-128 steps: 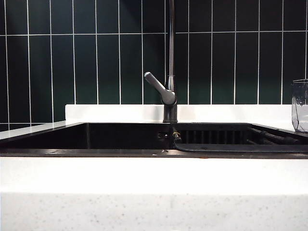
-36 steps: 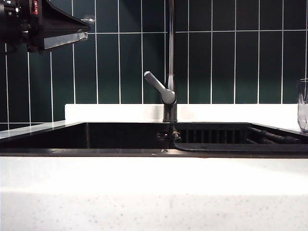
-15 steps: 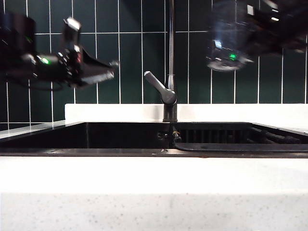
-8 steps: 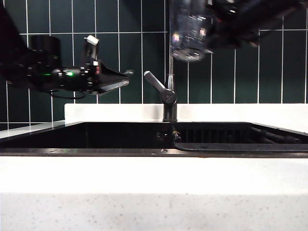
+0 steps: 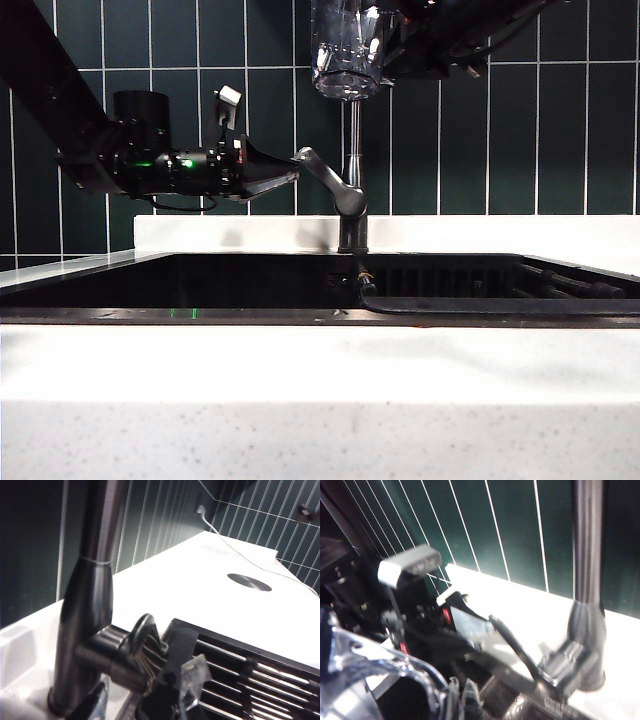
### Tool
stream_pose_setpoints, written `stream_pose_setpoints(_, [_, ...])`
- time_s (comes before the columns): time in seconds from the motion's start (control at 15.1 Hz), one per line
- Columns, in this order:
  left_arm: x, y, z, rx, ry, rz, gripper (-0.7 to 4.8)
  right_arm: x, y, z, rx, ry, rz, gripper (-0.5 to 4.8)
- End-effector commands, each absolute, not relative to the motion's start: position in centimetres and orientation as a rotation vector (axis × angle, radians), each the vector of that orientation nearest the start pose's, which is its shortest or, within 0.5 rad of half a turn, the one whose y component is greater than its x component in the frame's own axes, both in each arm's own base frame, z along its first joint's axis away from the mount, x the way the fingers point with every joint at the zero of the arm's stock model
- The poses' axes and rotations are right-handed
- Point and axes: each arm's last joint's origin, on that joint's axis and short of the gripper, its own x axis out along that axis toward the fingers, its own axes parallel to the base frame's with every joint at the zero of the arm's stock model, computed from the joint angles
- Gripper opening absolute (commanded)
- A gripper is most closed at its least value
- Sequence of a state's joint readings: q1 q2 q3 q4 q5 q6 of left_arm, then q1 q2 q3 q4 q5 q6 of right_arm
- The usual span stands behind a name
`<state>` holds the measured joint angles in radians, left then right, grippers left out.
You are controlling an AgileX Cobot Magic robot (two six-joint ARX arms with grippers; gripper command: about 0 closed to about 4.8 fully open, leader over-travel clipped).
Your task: Pick up the mug next to the sink, go to the faucet to get some water, pour the water into the sink, and finally put the mug back to its place.
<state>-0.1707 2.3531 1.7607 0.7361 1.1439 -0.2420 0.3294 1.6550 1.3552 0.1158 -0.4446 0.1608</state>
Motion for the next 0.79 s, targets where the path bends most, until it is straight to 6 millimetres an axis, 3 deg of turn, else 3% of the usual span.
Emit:
stream_pose_setpoints(0.07, [50.9, -12.1, 21.7, -0.094, -0.014, -1.33, 1.83, 36.4, 14.2, 34.3, 0.164, 0.215, 0.772, -0.07])
stream_pose_setpoints(0.53, [51.0, -12.5, 21.8, -0.031, -0.084, -1.251, 1.84, 36.4, 14.3, 34.0, 0.161, 0.235, 0.778, -0.07])
stream_pose_setpoints(0.59, [51.0, -12.7, 21.9, -0.03, -0.086, -1.253, 2.23, 36.4, 14.3, 33.9, 0.157, 0.245, 0.777, -0.06])
stream_pose_setpoints(0.66, [50.9, -13.0, 21.9, -0.031, -0.091, -1.259, 2.98, 36.4, 14.3, 33.8, 0.154, 0.248, 0.777, -0.06])
stream_pose_setpoints(0.79, [50.7, -13.6, 22.1, -0.029, -0.105, -1.27, 3.12, 36.4, 14.3, 33.8, 0.151, 0.247, 0.778, -0.07])
